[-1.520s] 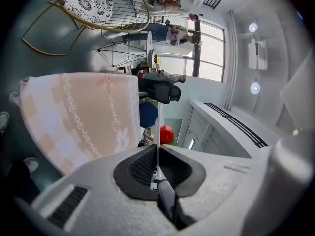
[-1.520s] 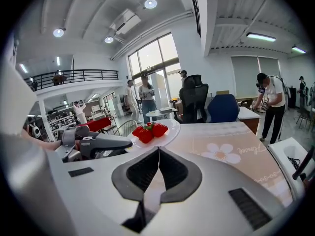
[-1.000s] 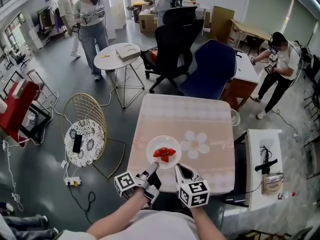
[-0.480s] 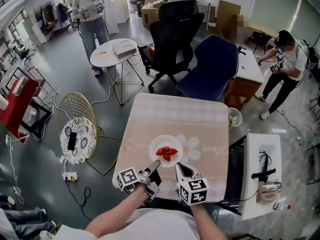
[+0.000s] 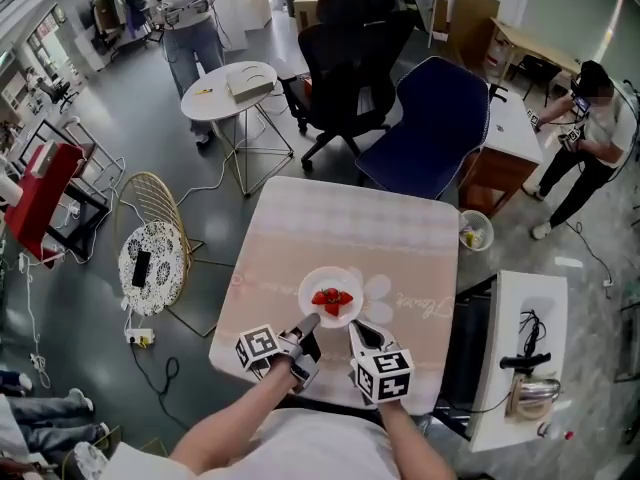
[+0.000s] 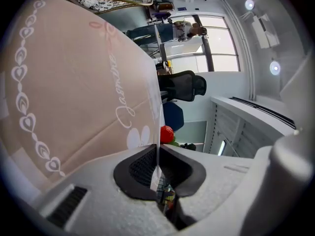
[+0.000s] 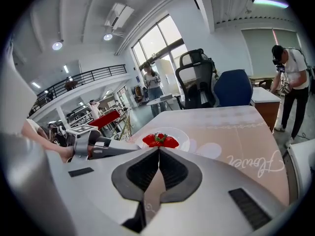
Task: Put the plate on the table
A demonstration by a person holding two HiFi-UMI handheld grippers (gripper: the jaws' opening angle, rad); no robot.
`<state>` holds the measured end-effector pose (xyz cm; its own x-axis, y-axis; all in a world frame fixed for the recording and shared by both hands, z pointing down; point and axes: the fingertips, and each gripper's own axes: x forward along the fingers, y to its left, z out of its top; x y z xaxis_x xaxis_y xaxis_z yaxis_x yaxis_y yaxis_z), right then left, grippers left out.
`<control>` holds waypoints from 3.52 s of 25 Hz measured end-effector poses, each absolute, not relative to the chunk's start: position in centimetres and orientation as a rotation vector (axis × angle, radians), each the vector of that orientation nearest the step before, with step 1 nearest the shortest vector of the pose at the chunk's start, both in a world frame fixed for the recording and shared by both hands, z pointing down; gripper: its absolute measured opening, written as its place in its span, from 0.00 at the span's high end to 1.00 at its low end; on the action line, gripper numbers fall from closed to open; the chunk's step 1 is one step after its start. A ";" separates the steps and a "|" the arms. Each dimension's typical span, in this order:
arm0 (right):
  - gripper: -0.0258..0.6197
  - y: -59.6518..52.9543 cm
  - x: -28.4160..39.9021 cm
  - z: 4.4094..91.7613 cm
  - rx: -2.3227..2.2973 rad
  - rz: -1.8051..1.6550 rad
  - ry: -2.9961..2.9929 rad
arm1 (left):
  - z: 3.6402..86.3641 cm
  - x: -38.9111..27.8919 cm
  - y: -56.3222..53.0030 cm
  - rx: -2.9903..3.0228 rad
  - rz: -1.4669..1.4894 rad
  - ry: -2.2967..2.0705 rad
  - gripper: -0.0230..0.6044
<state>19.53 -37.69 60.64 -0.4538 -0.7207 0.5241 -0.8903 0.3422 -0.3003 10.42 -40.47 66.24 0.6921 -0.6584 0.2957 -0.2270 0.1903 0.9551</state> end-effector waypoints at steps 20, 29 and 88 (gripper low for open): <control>0.95 -38.0 20.1 62.6 1.344 0.846 -2.329 | 70.6 12.2 -40.8 1.319 -0.185 -0.868 0.93; 0.95 -37.8 19.6 62.8 1.310 0.847 -2.338 | 71.1 11.9 -40.4 1.369 -0.057 -0.906 0.75; 0.95 -25.2 10.1 52.2 1.635 0.520 -2.310 | 54.0 6.7 -27.2 2.508 0.393 -0.928 0.95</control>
<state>10.12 -25.24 52.16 -0.3308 -0.8495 0.4109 -0.9437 0.3014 -0.1367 6.71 -27.24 54.02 0.7352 -0.5448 0.4032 -0.6686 -0.6808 0.2992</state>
